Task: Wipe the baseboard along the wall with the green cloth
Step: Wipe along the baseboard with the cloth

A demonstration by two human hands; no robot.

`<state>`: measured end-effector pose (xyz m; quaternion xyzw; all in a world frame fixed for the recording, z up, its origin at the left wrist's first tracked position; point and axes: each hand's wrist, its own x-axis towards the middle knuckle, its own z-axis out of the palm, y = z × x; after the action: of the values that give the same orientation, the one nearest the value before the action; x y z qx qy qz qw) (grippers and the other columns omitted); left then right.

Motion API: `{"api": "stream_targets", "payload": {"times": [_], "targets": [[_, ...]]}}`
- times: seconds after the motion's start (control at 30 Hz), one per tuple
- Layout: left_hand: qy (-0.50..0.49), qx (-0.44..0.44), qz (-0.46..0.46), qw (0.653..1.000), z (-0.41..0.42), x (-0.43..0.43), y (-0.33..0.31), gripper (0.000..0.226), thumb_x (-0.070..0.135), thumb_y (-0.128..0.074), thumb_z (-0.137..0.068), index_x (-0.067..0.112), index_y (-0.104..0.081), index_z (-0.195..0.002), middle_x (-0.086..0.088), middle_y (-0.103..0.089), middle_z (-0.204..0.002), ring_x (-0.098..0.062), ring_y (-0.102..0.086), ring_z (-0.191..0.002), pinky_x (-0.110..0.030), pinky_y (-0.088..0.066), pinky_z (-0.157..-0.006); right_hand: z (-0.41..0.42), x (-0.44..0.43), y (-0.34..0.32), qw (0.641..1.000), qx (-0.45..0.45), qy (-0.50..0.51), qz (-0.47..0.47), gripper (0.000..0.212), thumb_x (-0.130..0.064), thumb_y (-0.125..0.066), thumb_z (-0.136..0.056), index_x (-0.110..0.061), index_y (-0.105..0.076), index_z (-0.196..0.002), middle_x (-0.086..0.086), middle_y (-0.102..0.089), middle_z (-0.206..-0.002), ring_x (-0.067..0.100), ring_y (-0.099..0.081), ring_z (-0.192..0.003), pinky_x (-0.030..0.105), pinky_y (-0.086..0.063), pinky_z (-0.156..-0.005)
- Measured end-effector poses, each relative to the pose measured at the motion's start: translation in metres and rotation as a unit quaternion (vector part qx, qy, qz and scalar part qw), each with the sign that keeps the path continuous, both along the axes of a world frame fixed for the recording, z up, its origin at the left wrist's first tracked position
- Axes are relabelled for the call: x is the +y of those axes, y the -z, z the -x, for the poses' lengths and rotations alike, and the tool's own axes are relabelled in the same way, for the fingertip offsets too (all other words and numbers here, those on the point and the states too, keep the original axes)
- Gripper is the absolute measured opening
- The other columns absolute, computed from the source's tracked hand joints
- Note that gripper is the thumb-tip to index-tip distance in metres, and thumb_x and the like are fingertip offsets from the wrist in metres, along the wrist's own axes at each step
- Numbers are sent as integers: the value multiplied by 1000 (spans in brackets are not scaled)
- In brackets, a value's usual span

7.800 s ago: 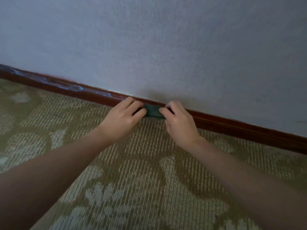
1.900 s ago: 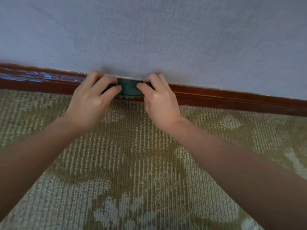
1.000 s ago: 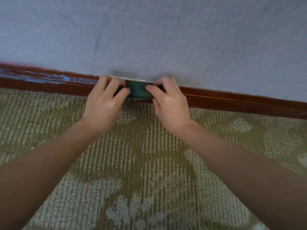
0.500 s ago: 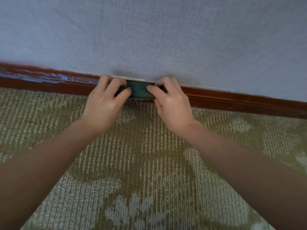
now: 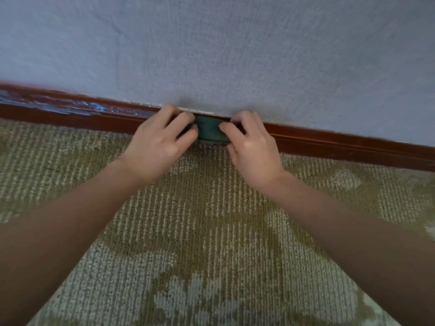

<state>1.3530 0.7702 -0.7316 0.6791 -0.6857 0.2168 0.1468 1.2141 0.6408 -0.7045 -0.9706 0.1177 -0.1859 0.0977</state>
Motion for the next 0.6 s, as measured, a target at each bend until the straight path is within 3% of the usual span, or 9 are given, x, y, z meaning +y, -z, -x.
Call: {"api": "stream_targets", "payload": {"times": [0.1,0.2,0.37,0.47,0.6], "targets": [[-11,7,-10,1000,-10,15,0,12,-11,-54,-84,-11,-65,-88,-27,-63,-94,-36,-53,-79,-42,-45,-65,-11,10,0,1000,6,-17,-6,33,22,-71,-56,8,-66,-86,26,-59,-82,38,-58,-76,33,-48,-40],[-22,15,-6,1000,-13,19,0,15,-9,-51,-87,-11,-65,-89,-27,-63,-95,-33,-43,-83,-40,-40,-68,-14,14,0,999,11,-30,-13,33,23,-70,-55,9,-67,-85,26,-60,-82,37,-59,-75,31,-47,-39],[4,4,-14,1000,-2,4,3,20,-13,-47,-86,-10,-66,-84,-26,-64,-93,-35,-57,-75,-40,-48,-62,0,-1,1,999,23,-23,6,36,23,-69,-56,10,-66,-89,27,-60,-83,38,-59,-77,36,-49,-40],[25,-19,-50,998,-11,13,6,17,-16,-50,-82,-10,-66,-83,-27,-64,-94,-37,-60,-73,-39,-49,-61,-7,3,2,998,46,-40,28,33,22,-73,-54,10,-66,-83,24,-59,-77,33,-58,-70,22,-36,-43],[1,7,-53,999,-16,24,7,13,-12,-53,-85,-11,-66,-82,-27,-63,-91,-38,-59,-73,-42,-50,-63,-17,13,4,998,39,-49,23,33,20,-75,-52,9,-67,-82,22,-58,-75,32,-57,-67,20,-29,-45]]}}
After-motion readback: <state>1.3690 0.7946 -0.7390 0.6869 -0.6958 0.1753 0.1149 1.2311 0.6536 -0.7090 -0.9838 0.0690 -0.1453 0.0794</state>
